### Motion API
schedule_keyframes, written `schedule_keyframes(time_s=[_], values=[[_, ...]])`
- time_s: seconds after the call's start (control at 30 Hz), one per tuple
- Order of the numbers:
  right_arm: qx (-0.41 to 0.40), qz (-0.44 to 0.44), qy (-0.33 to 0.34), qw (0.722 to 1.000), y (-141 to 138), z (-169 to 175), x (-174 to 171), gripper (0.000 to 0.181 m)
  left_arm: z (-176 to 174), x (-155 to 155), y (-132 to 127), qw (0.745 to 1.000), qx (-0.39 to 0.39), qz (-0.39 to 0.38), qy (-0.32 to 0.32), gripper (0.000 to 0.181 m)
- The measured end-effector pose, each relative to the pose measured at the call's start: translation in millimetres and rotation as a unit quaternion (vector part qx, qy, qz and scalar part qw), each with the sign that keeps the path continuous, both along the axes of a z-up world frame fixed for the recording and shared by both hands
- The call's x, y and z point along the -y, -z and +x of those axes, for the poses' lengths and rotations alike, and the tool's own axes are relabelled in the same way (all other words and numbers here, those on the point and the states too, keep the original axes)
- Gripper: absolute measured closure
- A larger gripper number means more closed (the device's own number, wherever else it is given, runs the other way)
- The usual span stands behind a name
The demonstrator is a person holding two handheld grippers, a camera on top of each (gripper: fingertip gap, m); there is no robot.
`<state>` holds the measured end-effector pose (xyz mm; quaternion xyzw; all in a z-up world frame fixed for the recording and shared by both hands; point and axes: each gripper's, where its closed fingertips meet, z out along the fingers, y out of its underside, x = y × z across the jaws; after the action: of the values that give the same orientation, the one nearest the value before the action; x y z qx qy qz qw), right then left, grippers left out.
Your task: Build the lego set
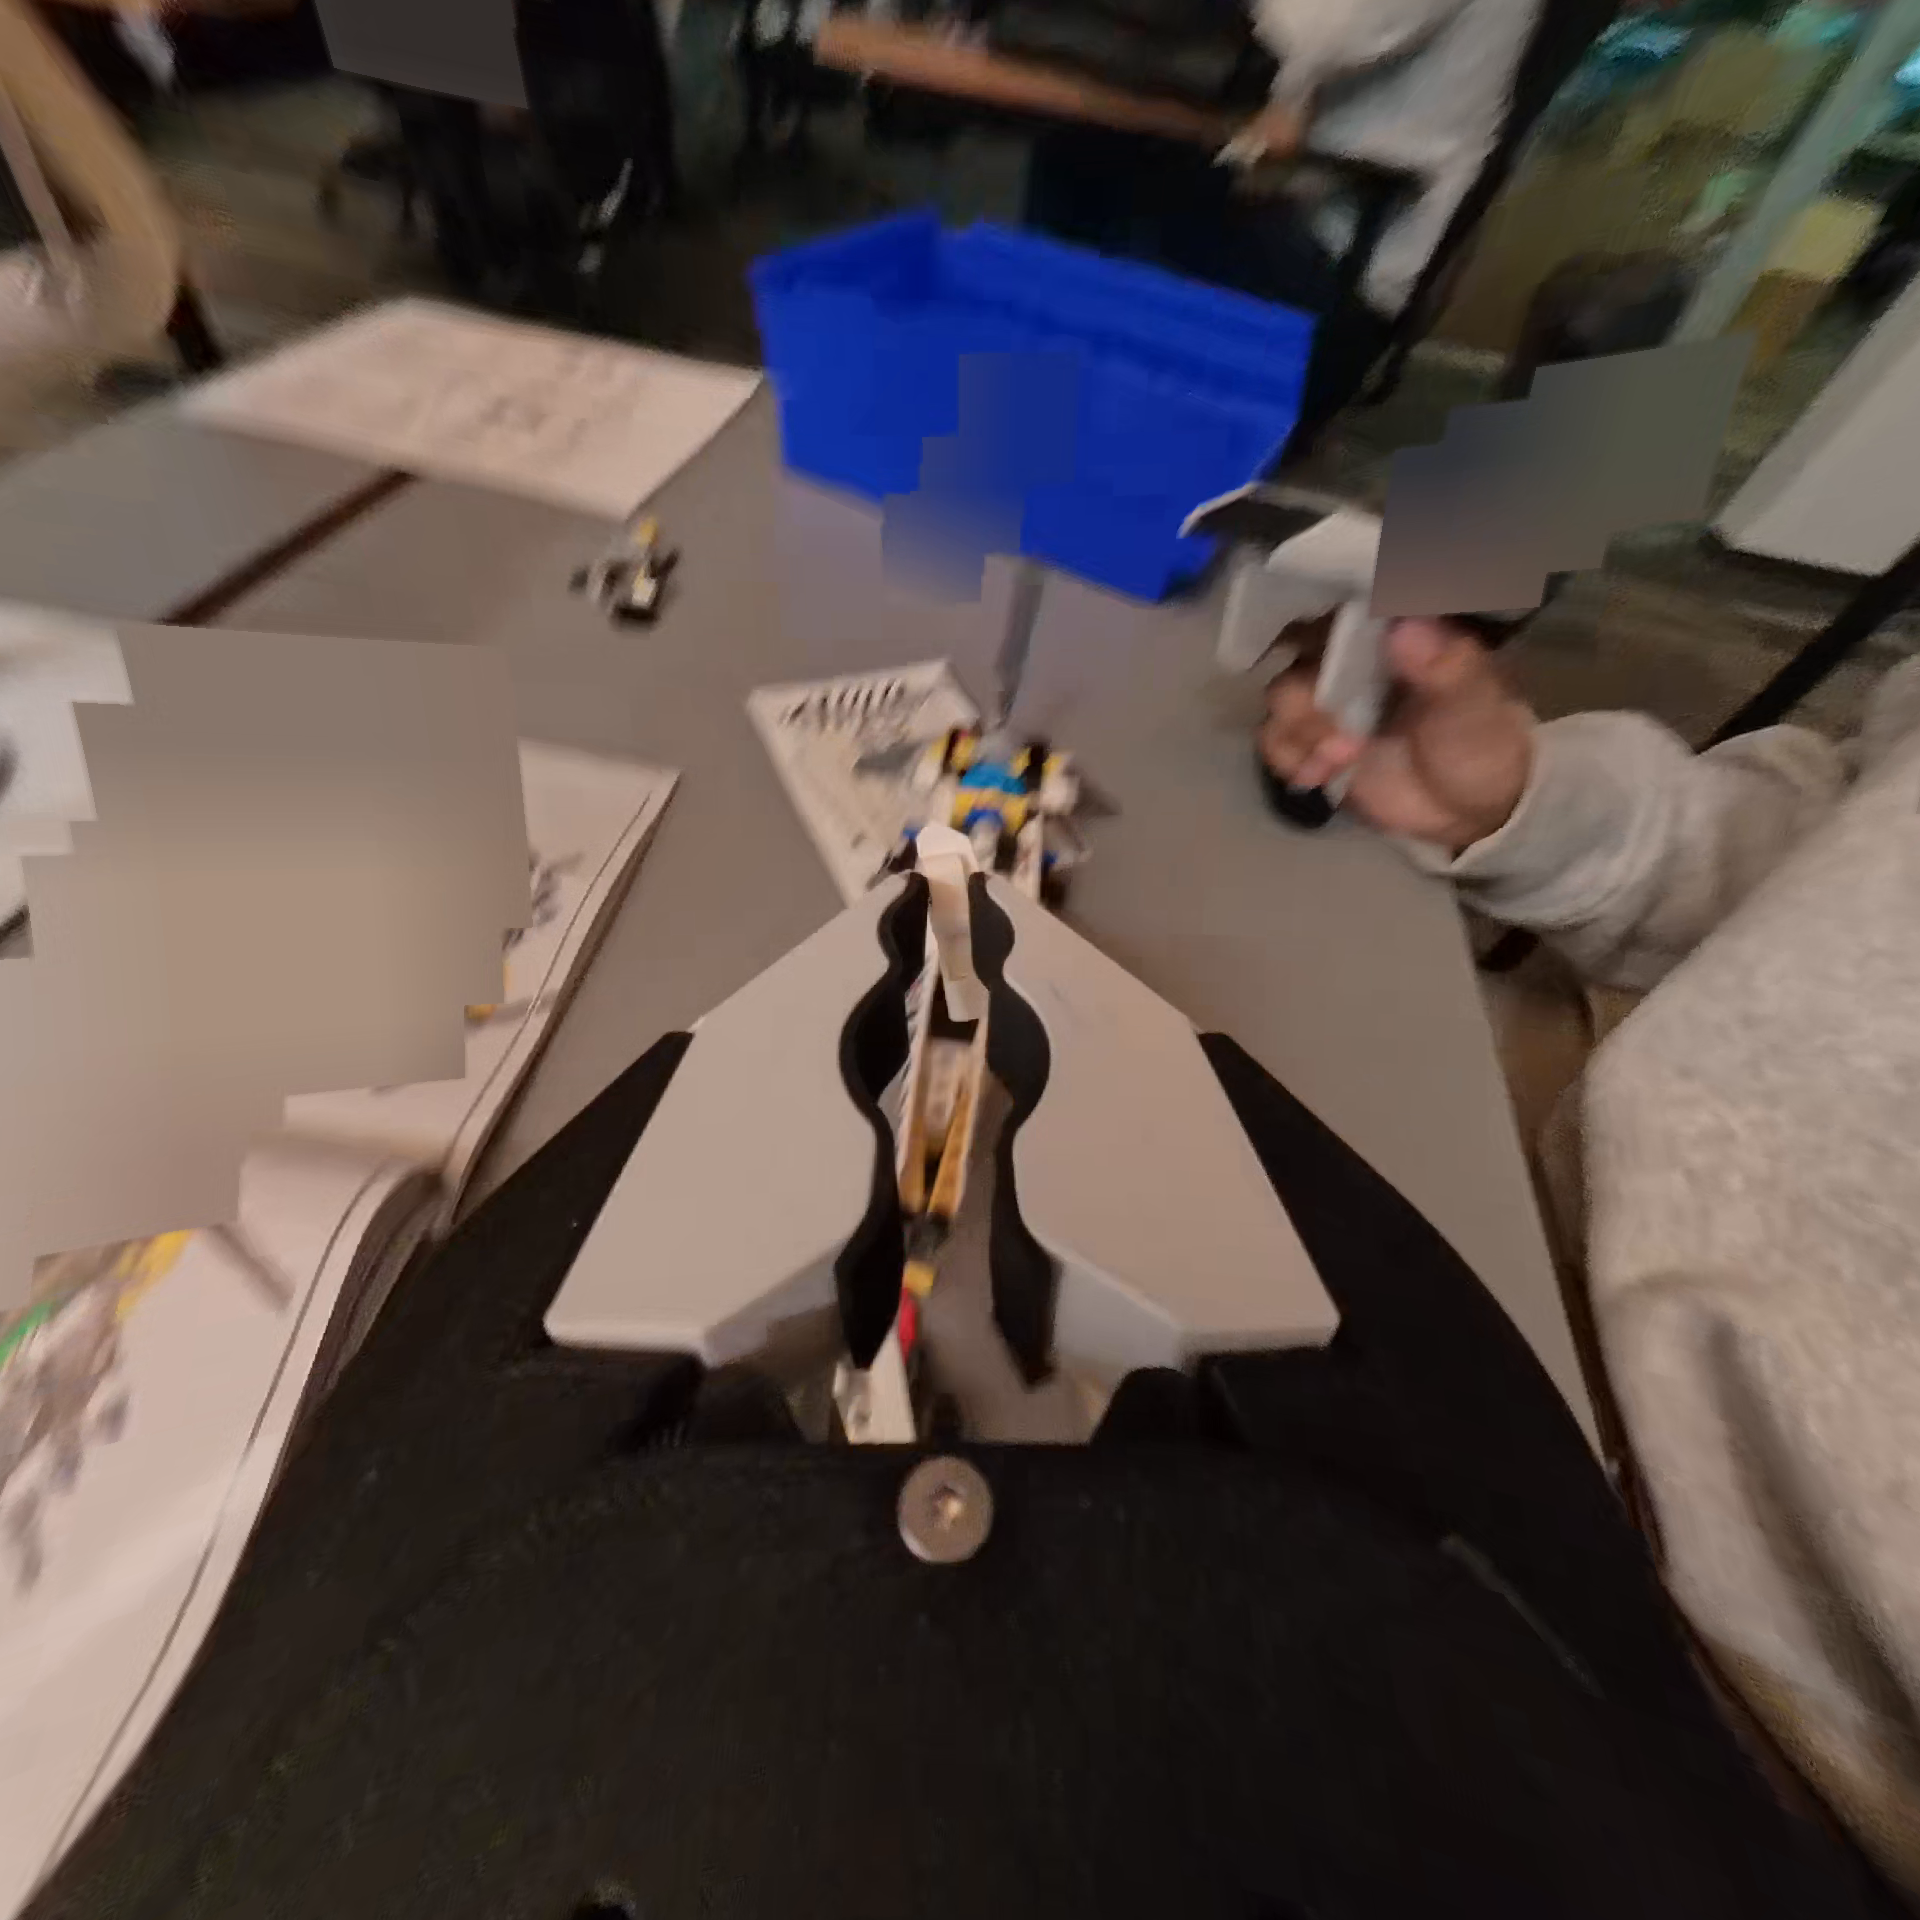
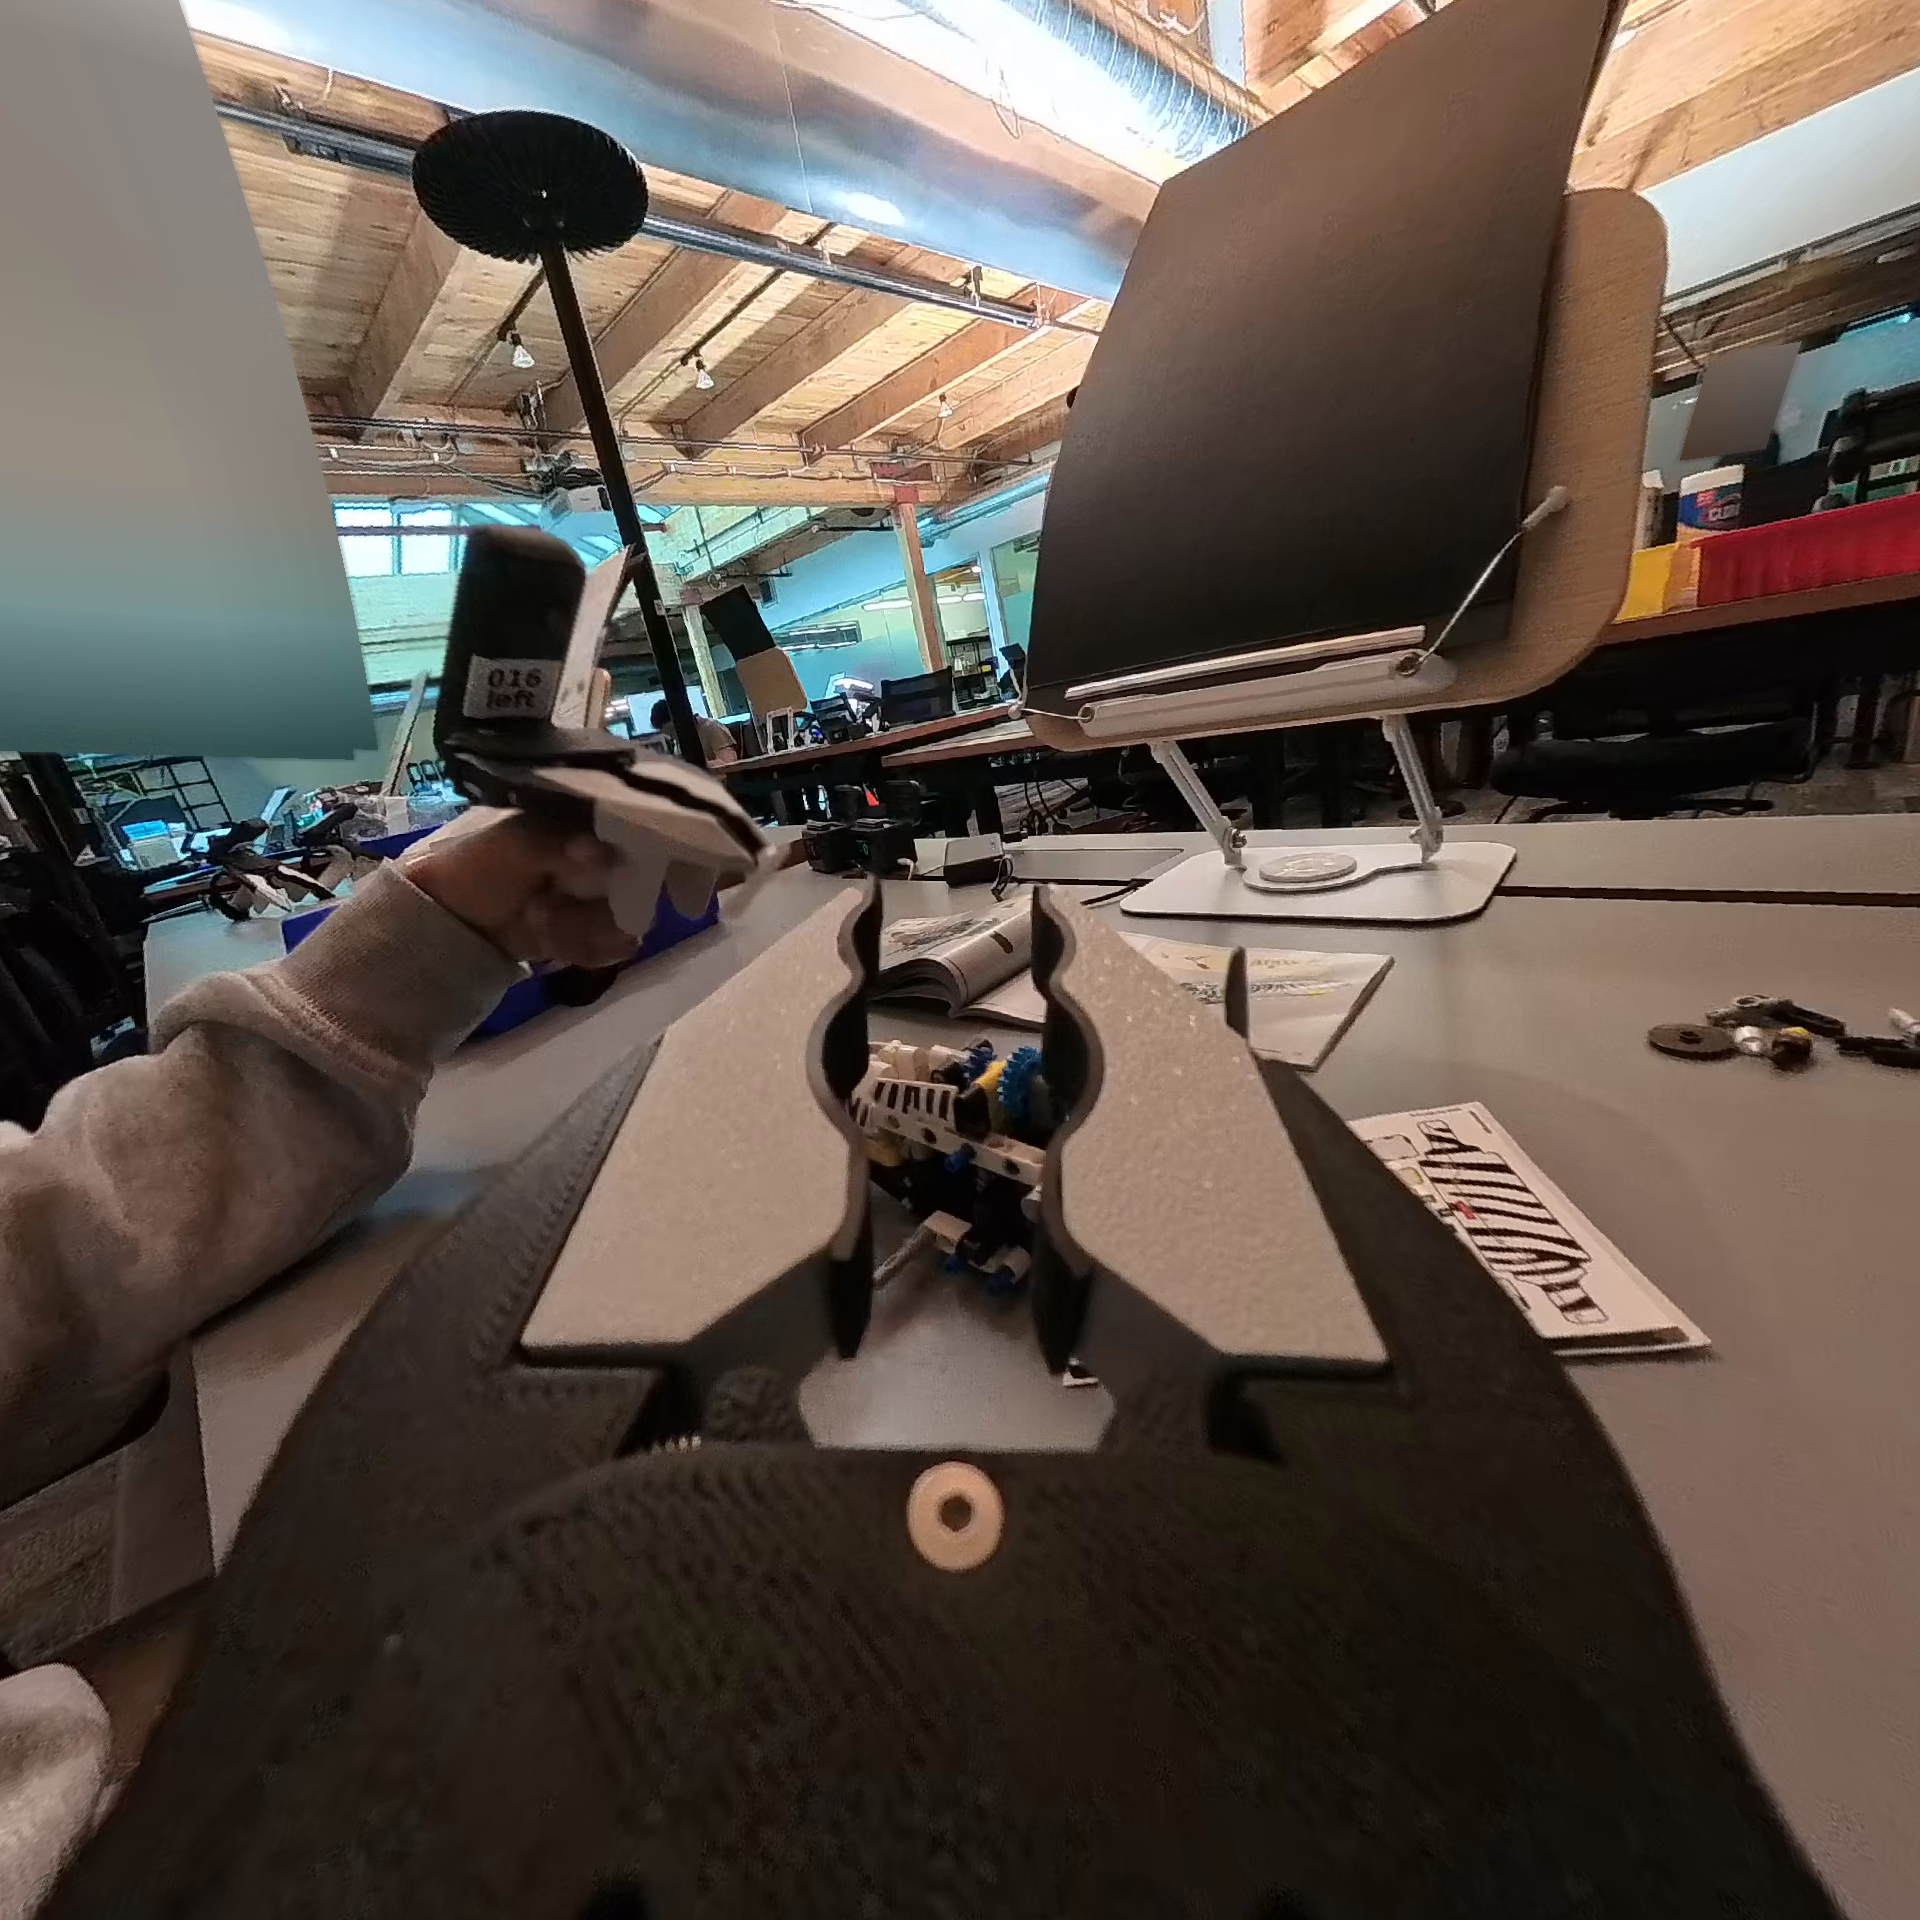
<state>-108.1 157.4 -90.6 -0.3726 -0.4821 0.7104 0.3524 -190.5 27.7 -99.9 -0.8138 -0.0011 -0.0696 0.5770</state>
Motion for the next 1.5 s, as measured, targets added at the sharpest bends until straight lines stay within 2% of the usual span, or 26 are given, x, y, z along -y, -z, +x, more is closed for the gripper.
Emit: schedule_keyframes(time_s=[0.1, 0.2, 0.33, 0.37, 0.43, 0.47, 0.53, 0.6, 0.73, 0.8, 0.87, 1.0, 1.07, 1.33, 1.5], values=[[-0.006, 0.016, -0.006, 1.000, -0.1, 1.3, 4.9, 0.154, 25.8, -21.7, -25.7, 0.996, -0.012, 0.078, 0.040, 0.176], [-0.017, 0.041, -0.019, 0.999, -1.3, 4.5, 14.9, 0.153, 46.6, -38.8, -37.1, 0.989, 0.032, 0.123, 0.072, 0.176], [-0.045, 0.085, -0.043, 0.994, -4.5, 12.4, 33.4, 0.150, 64.9, -54.4, -34.0, 0.979, 0.113, 0.132, 0.110, 0.176], [-0.051, 0.097, -0.045, 0.993, -4.8, 14.0, 37.2, 0.150, 65.0, -58.6, -30.2, 0.977, 0.135, 0.124, 0.107, 0.176], [-0.061, 0.118, -0.047, 0.990, -4.7, 16.1, 43.4, 0.149, 51.6, -70.5, -16.0, 0.975, 0.197, 0.085, 0.053, 0.176], [-0.065, 0.127, -0.048, 0.989, -4.3, 16.8, 46.0, 0.148, 48.3, -74.2, -12.6, 0.965, 0.250, 0.073, 0.040, 0.176], [-0.068, 0.147, -0.048, 0.986, -2.4, 16.7, 50.5, 0.145, 54.9, -75.6, -21.1, 0.924, 0.365, 0.086, 0.074, 0.176], [-0.071, 0.172, -0.040, 0.982, 0.3, 15.7, 54.1, 0.142, 59.8, -75.6, -24.1, 0.893, 0.427, 0.095, 0.106, 0.176], [-0.083, 0.214, -0.004, 0.973, 2.8, 12.6, 54.4, 0.142, 70.2, -77.9, -13.0, 0.889, 0.434, 0.071, 0.130, 0.176], [-0.084, 0.203, -0.002, 0.976, 0.9, 12.6, 52.0, 0.145, 80.6, -76.5, -14.6, 0.888, 0.429, 0.063, 0.155, 0.176], [-0.086, 0.178, -0.018, 0.980, -2.8, 15.2, 52.0, 0.138, 86.5, -77.0, -16.7, 0.887, 0.426, 0.065, 0.167, 0.176], [-0.097, 0.185, 0.003, 0.978, -5.8, 15.9, 47.3, 0.131, 92.2, -81.7, -27.8, 0.852, 0.478, 0.095, 0.190, 0.176], [-0.105, 0.191, 0.025, 0.976, -8.0, 15.7, 42.7, 0.129, 97.6, -85.3, -27.8, 0.845, 0.488, 0.095, 0.196, 0.176], [-0.128, 0.180, 0.022, 0.975, -15.4, 23.2, 42.4, 0.128, 110.4, -94.3, -23.5, 0.845, 0.490, 0.080, 0.198, 0.176], [-0.125, 0.195, 0.020, 0.973, -12.1, 22.4, 45.8, 0.135, 106.7, -98.3, -16.7, 0.862, 0.468, 0.077, 0.177, 0.176]])
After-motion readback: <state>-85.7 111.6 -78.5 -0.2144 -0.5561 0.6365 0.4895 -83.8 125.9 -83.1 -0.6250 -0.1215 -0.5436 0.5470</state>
